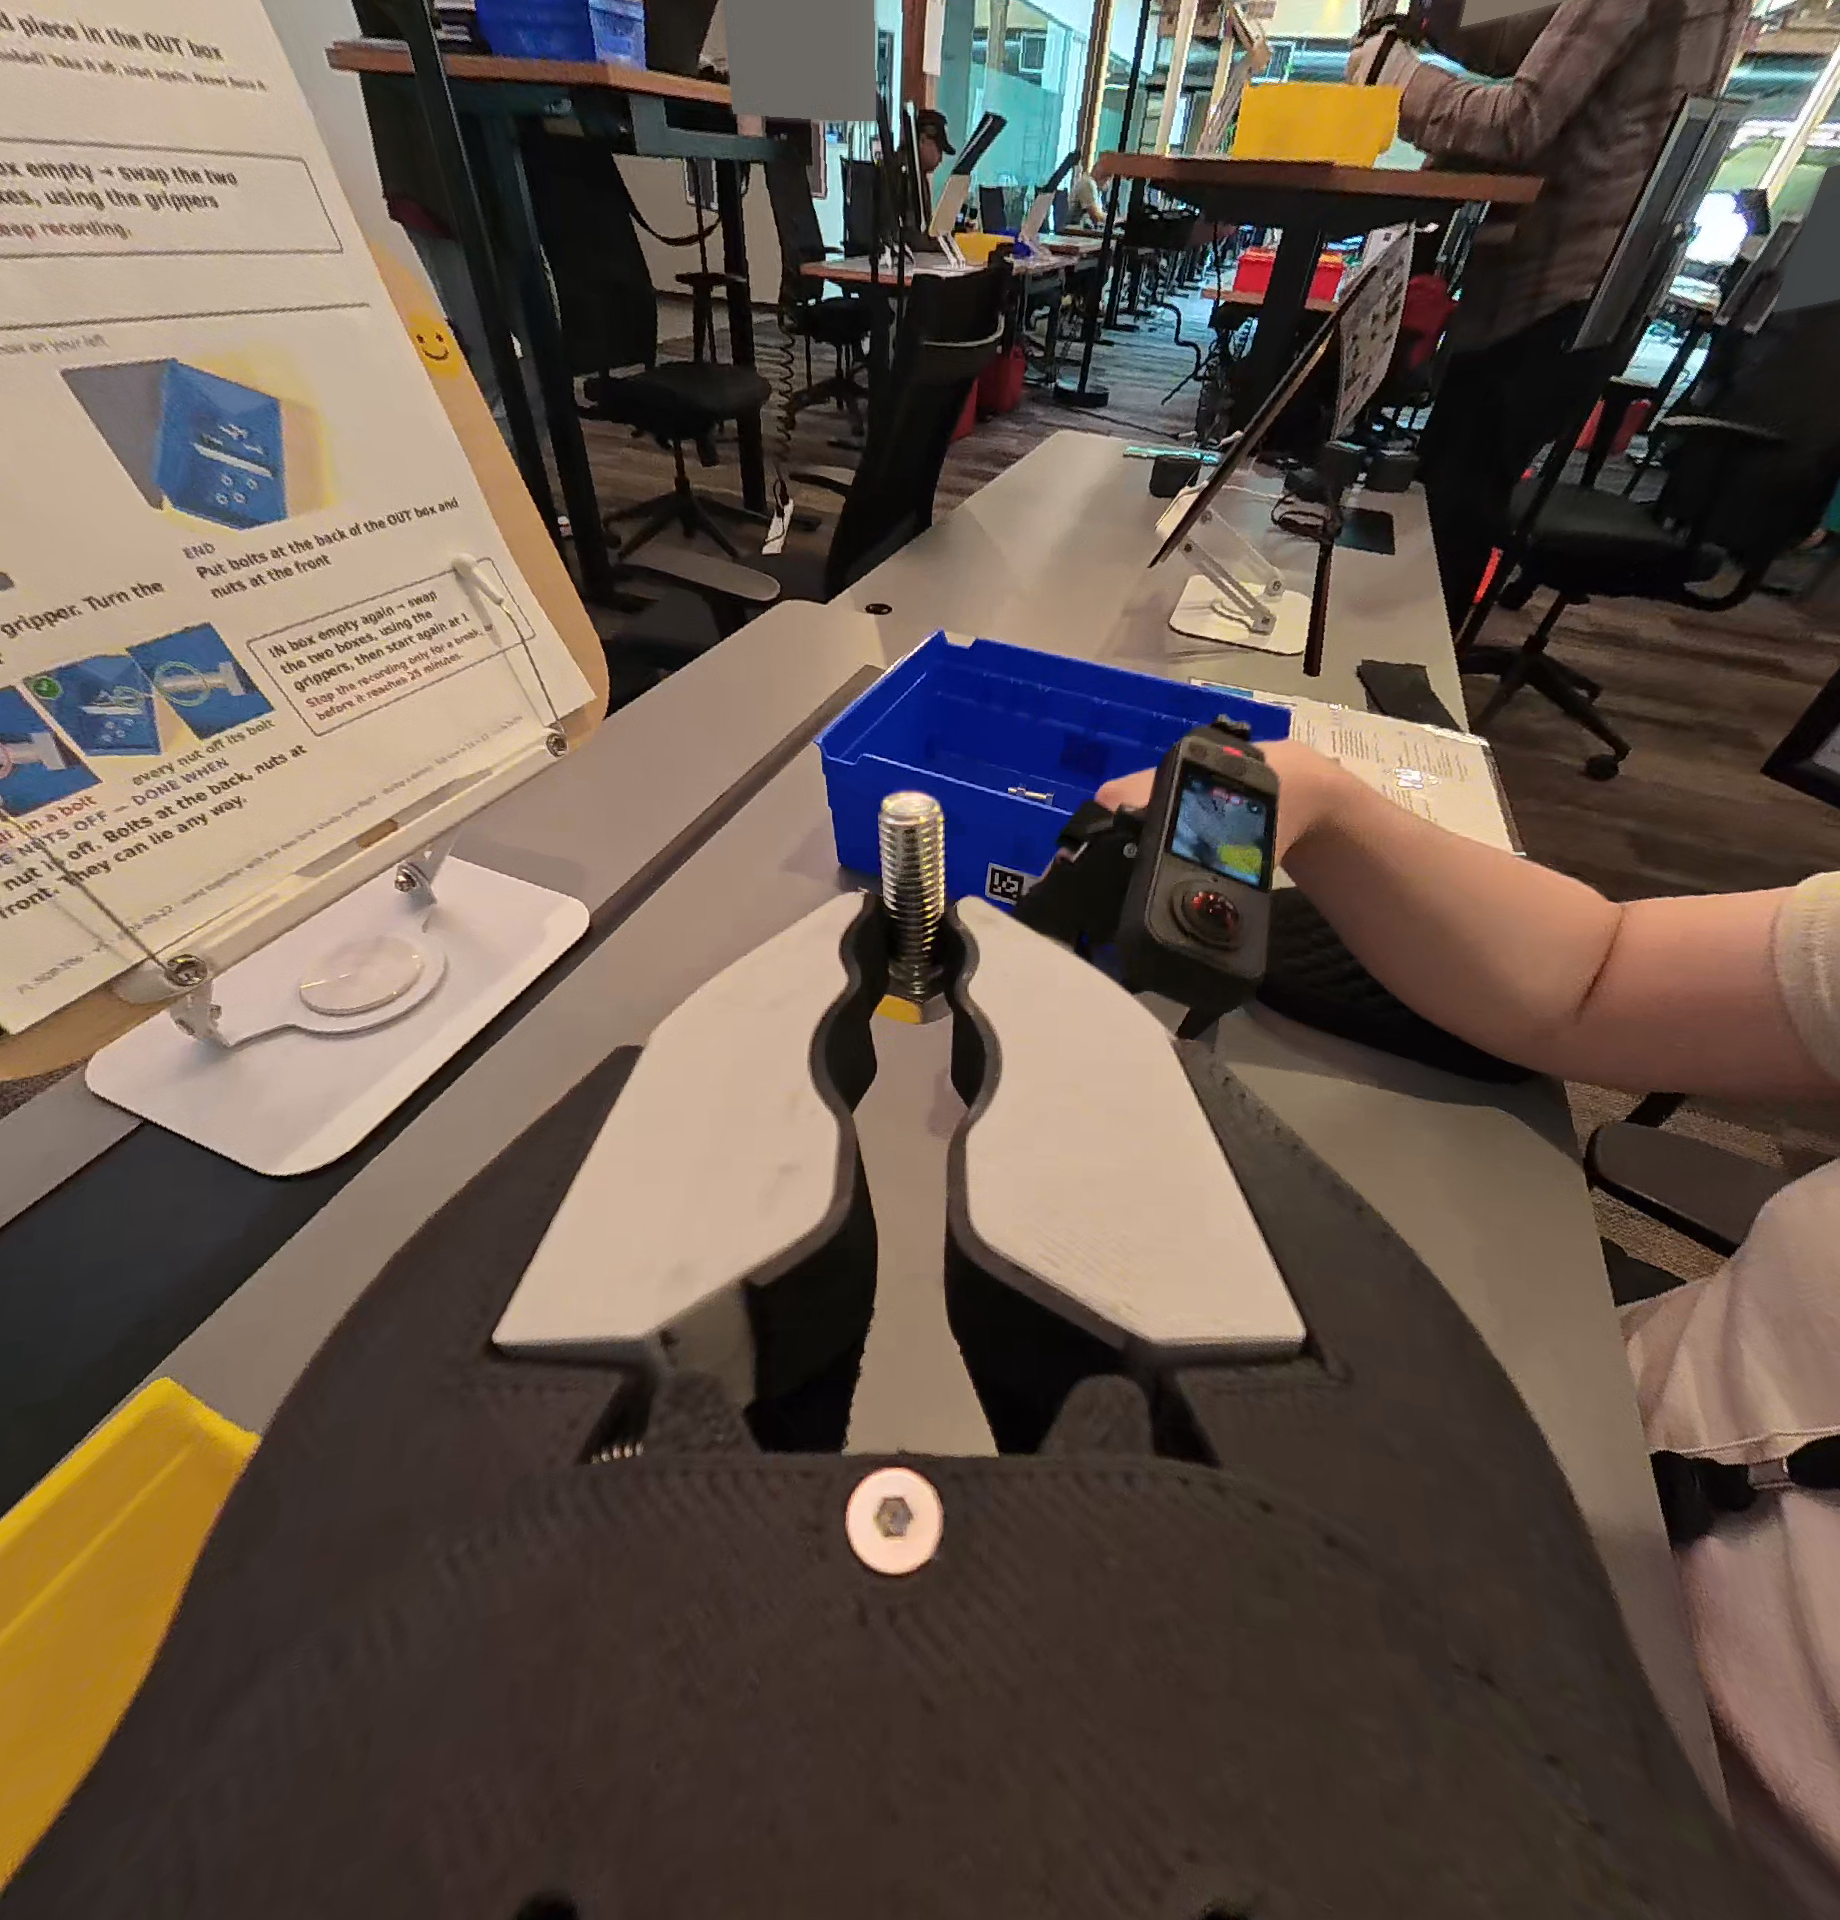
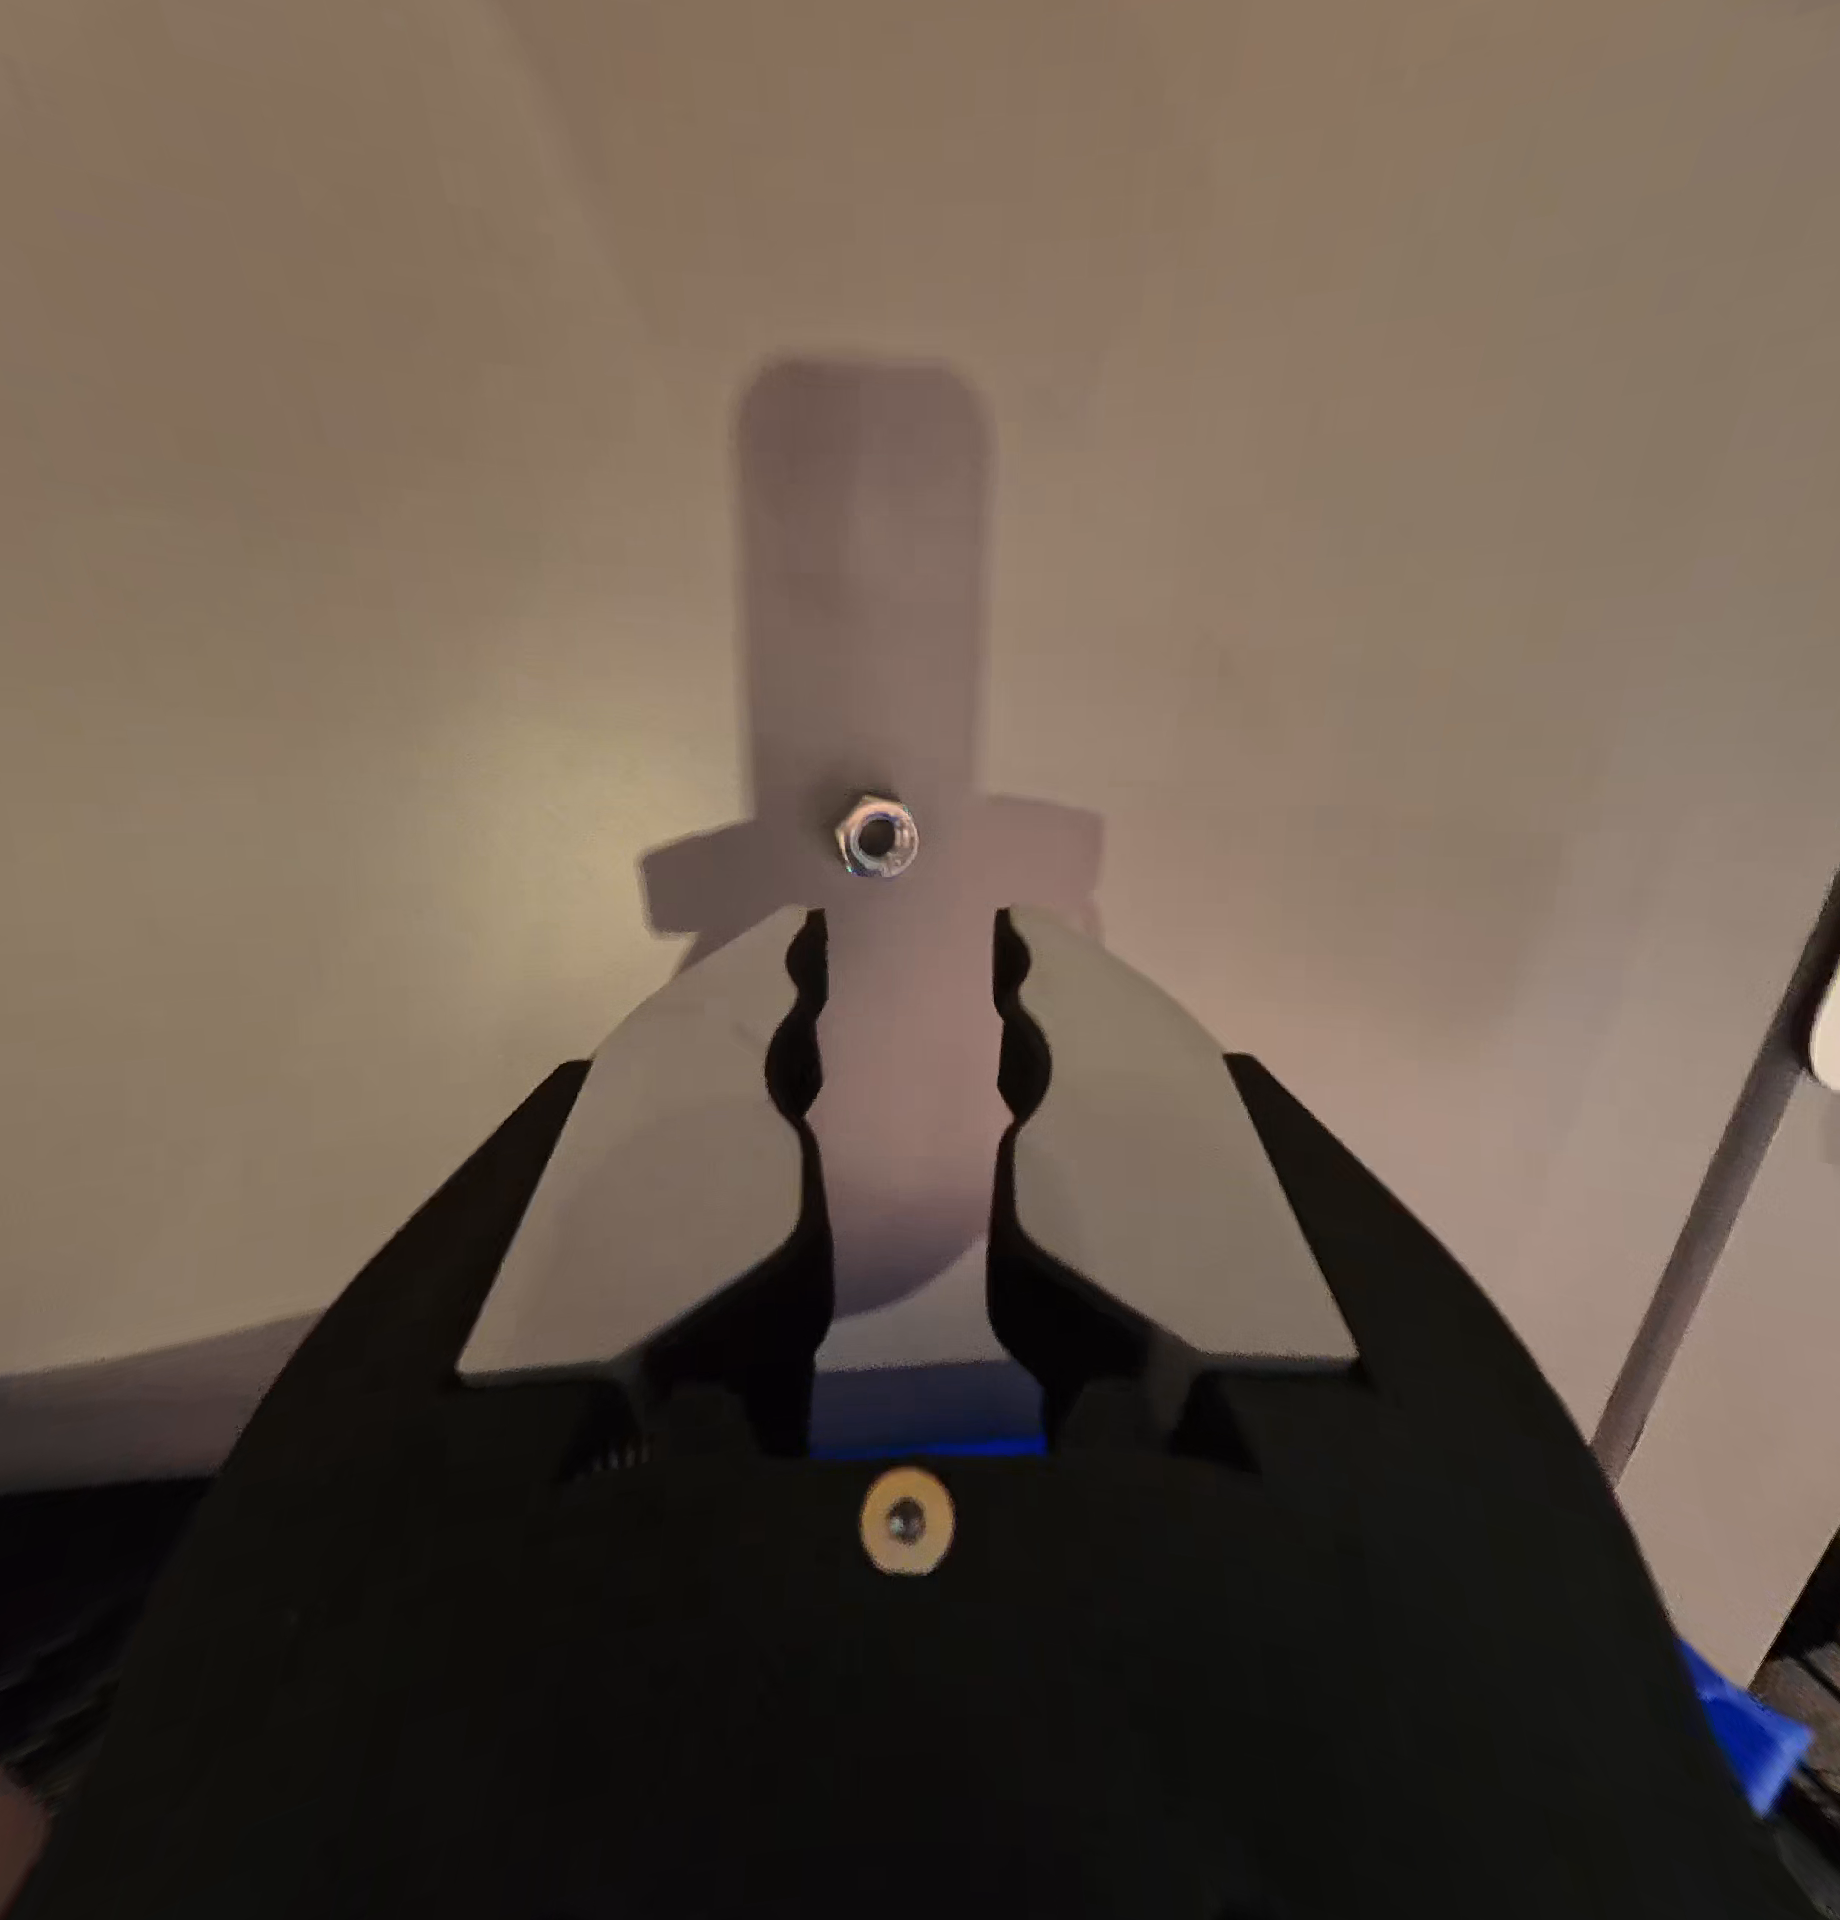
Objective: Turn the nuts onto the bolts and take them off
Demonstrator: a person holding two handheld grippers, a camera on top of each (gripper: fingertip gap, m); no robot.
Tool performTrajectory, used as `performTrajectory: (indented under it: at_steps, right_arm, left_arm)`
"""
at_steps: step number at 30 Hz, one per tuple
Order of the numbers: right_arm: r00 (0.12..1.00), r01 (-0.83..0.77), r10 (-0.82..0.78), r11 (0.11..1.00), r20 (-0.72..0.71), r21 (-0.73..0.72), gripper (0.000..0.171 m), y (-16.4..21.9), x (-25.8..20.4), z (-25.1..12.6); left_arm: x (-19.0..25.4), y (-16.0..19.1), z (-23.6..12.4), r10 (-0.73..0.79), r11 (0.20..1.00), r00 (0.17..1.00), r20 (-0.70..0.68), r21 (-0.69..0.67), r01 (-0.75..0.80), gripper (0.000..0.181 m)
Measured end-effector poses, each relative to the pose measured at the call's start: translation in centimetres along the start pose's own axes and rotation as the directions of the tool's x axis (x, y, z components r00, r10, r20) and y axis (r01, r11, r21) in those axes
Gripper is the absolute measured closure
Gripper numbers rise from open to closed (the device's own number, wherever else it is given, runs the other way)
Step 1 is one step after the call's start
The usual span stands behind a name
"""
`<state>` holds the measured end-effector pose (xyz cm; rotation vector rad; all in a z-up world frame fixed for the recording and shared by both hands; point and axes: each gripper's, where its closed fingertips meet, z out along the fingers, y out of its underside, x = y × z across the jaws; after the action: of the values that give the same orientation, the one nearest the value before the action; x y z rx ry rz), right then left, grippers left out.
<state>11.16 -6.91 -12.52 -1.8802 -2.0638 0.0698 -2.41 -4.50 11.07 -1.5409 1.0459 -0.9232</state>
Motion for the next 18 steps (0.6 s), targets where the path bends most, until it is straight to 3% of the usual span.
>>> performTrajectory:
  at_steps: [1, 7, 14, 18]
  right_arm:
    - [1.0, 0.021, -0.021, 1.0, 0.011, 0.001, 0.143, -0.2, -0.3, 0.3]
    - [0.993, 0.087, -0.084, 0.996, 0.085, -0.027, 0.15, -0.7, -1.2, 2.2]
    - [0.99, 0.094, -0.086, 0.993, 0.116, -0.074, 0.139, 0.1, -0.7, 3.4]
    - [0.987, 0.06, -0.048, 0.995, 0.155, -0.077, 0.142, 0.3, -0.8, 3.6]
  left_arm:
    - [0.0, -0.1, -0.1, 0.002, 1.0, 1.0, -0.001, 0.005, -0.002, 0.172]
    - [0.8, -0.6, -0.1, 0.005, 1.0, 0.999, -0.035, 0.021, -0.004, 0.172]
    - [1.5, -0.4, 0.2, 0.014, 1.0, 0.998, -0.064, 0.004, -0.014, 0.172]
    - [1.6, -0.3, 0.4, 0.012, 1.0, 0.997, -0.073, 0.001, -0.012, 0.172]
